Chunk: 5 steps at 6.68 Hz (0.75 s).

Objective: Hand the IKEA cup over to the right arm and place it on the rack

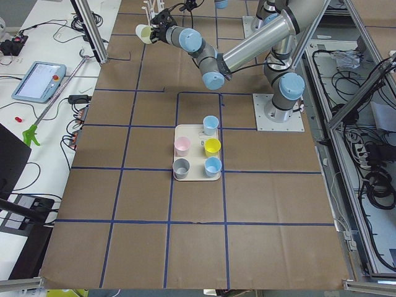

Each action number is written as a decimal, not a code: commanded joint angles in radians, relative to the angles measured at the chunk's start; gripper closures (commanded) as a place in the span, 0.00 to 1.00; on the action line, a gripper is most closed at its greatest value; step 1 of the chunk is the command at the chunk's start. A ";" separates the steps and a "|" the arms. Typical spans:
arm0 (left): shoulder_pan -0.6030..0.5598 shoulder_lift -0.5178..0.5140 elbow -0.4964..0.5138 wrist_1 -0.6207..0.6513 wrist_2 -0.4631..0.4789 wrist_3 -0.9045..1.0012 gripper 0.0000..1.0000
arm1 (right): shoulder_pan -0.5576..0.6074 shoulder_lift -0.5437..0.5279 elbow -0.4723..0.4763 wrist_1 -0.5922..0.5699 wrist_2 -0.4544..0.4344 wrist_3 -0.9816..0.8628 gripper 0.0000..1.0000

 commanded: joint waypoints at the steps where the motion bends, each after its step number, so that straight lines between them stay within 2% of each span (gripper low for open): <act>1: -0.067 -0.113 -0.062 0.396 -0.006 -0.165 0.99 | 0.007 0.008 0.002 0.003 -0.022 0.112 0.00; 2: -0.070 -0.164 -0.065 0.623 -0.006 -0.334 0.98 | 0.011 0.008 0.000 0.005 -0.022 0.110 0.00; 3: -0.102 -0.193 -0.076 0.687 -0.012 -0.355 0.96 | 0.017 0.008 0.003 0.022 -0.028 0.113 0.00; 4: -0.143 -0.190 -0.088 0.689 -0.004 -0.355 0.96 | 0.036 0.006 0.002 0.114 -0.059 0.113 0.00; 5: -0.161 -0.190 -0.100 0.689 -0.003 -0.355 0.96 | 0.056 0.006 -0.004 0.138 -0.073 0.103 0.00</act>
